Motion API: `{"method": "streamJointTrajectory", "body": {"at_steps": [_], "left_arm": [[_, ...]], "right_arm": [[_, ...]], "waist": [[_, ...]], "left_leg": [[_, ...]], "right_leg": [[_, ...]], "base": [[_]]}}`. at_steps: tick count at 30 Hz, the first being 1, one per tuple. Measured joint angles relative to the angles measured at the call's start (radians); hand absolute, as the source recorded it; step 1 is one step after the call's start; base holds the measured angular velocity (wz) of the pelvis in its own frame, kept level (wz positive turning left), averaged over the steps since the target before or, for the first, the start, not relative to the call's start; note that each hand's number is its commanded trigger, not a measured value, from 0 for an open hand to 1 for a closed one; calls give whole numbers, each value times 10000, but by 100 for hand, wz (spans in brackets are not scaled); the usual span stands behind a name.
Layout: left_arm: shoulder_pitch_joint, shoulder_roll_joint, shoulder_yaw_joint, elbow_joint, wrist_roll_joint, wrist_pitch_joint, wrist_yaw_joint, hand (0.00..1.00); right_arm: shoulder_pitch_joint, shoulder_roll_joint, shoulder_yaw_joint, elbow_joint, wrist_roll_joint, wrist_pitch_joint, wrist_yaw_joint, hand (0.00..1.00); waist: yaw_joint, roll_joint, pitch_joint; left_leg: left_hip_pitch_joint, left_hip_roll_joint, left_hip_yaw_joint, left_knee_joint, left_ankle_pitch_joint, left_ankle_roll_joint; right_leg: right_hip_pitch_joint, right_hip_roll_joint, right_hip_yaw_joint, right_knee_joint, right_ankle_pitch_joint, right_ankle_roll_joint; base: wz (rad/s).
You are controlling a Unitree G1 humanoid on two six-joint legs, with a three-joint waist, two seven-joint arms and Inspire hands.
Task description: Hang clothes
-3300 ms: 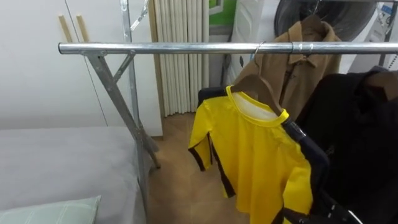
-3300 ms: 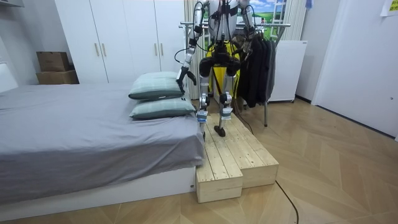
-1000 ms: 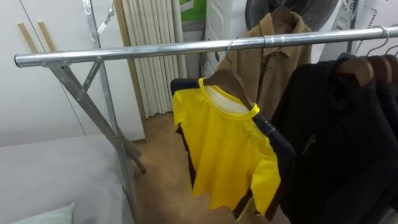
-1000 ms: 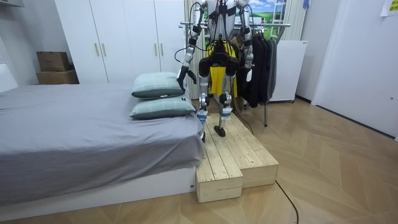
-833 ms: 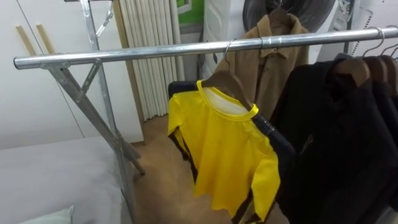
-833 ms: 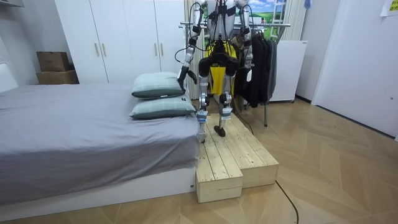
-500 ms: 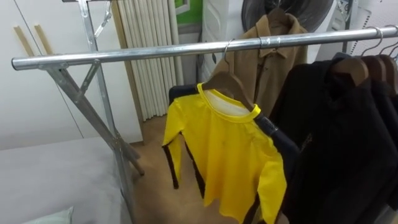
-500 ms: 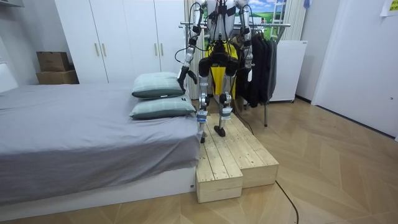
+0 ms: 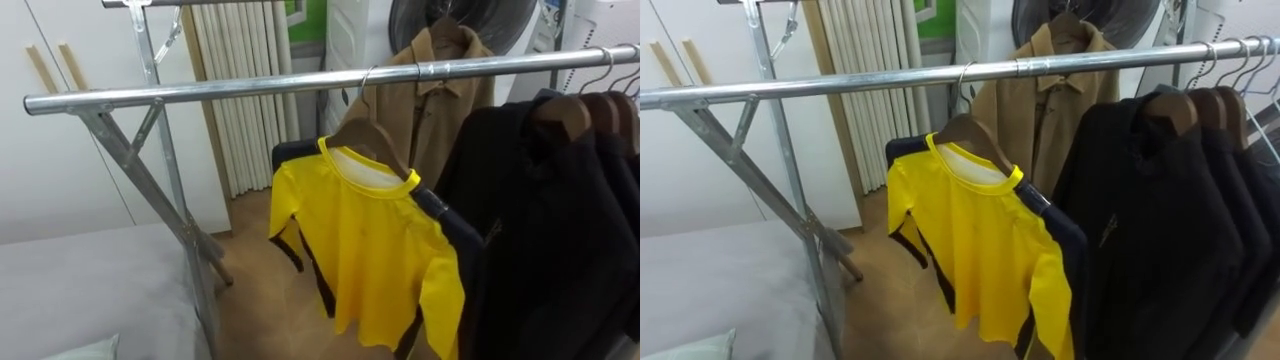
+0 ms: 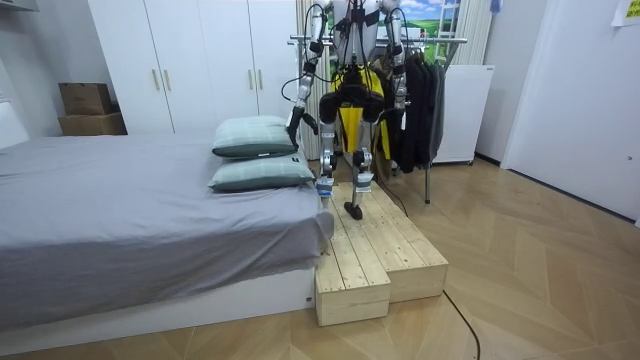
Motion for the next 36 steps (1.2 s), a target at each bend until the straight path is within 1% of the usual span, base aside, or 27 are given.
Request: {"method": "streamJointTrajectory", "body": {"at_steps": [4, 5, 7, 9, 10, 11, 15, 17, 19, 20, 22, 24, 25, 27, 30, 36], "left_arm": [[-21, 0, -48, -2, -12, 98, -174, 0], [-24, 1, -48, -2, -24, 141, -299, 0], [-62, 4, -49, -1, -25, 201, -492, 0], [-70, 6, -79, -3, -24, 267, -718, 0], [-70, 6, -98, -3, -24, 281, -760, 0], [-77, 13, -101, -3, -24, 325, -872, 0], [-185, 65, -102, -1, -42, 594, -1103, 0], [-186, 70, -169, 1, -63, 668, -1131, 0], [-185, 112, -392, 1, -246, 713, -1208, 0], [-187, 134, -456, 0, -254, 753, -1320, 0], [-203, 139, -466, 0, -271, 848, -1436, 0], [-211, 153, -528, 1, -390, 910, -1548, 0], [-219, 165, -665, 1, -401, 935, -1580, 0], [-224, 180, -821, 1, -407, 1006, -1654, 0], [-227, 199, -856, 1, -404, 1076, -1769, 0], [-230, 200, -850, -3, -403, 1079, -1827, 0]], "right_arm": [[8, 43, 58, -24, -589, 64, -290, 0], [27, 60, 50, -32, -813, 122, -360, 0], [23, 61, 31, -69, -1181, 221, -486, 0], [74, 82, 42, -97, -1873, 475, -615, 0], [99, 85, 44, -103, -2091, 517, -627, 0], [96, 87, 32, -110, -2466, 665, -632, 0], [229, 91, 15, -89, -3424, 1181, -625, 0], [267, 91, 13, -98, -3737, 1363, -623, 0], [273, 89, 21, -102, -3859, 1487, -623, 0], [242, 88, 21, -119, -3959, 1580, -624, 0], [222, 88, 35, -148, -4030, 1595, -622, 0], [211, 92, 126, -176, -4032, 1694, -606, 0], [197, 105, 126, -219, -4057, 1743, -597, 0], [198, 115, 151, -273, -4087, 1794, -581, 0], [187, 113, 201, -384, -4083, 1815, -550, 0], [205, 131, 207, -475, -4059, 1879, -563, 0]], "waist": [[-16, -4, 3], [-18, -25, 22], [-16, -15, 23], [-17, 9, 14], [-17, 16, 9], [-17, 47, -8], [-23, 80, -9], [-22, 104, -17], [-14, 97, -7], [-7, 126, -24], [-10, 162, -43], [-9, 193, -60], [-9, 199, -63], [-7, 198, -62], [-9, 208, -54], [-9, 233, -45]], "left_leg": [[33, -16, 6, 18, 1, 1], [34, -20, 17, 19, 0, 3], [-9, -29, 54, 14, -7, 16], [-1, -32, 93, 5, -25, 44], [1, -33, 97, 6, -34, 56], [7, -34, 97, 3, -38, 62], [38, -39, 112, -12, -56, 75], [104, -38, 113, -29, -65, 77], [143, -33, 110, -29, -82, 78], [144, -29, 112, -29, -89, 77], [150, -28, 117, -28, -91, 78], [159, -28, 135, -28, -94, 77], [167, -30, 141, -24, -95, 75], [216, -39, 150, -18, -120, 50], [306, -37, 174, -22, -142, 44], [281, -36, 172, -2, -140, 44]], "right_leg": [[18, -9, 14, 1, -4, 5], [5, -10, 30, 1, -10, -2], [-14, -11, 66, 2, -23, -19], [-13, -10, 82, 3, 3, 20], [-12, -10, 82, 6, 7, 28], [-18, -14, 70, 17, 8, 33], [-133, -40, -113, 213, -102, 28], [-133, -21, -95, 286, -165, 5], [-119, 23, 9, 361, -235, 27], [-116, 39, 40, 359, -236, 25], [-116, 41, 45, 368, -238, 24], [-119, 53, 72, 394, -247, 21], [-134, 55, 72, 436, -263, 12], [-152, 73, 73, 574, -350, 2], [-144, 93, 67, 709, -424, -10], [-140, 96, 95, 705, -429, -16]], "base": [[0], [-4], [-5], [-4], [0], [0], [0], [0], [0], [0], [0], [0], [0], [0], [0], [0]]}}
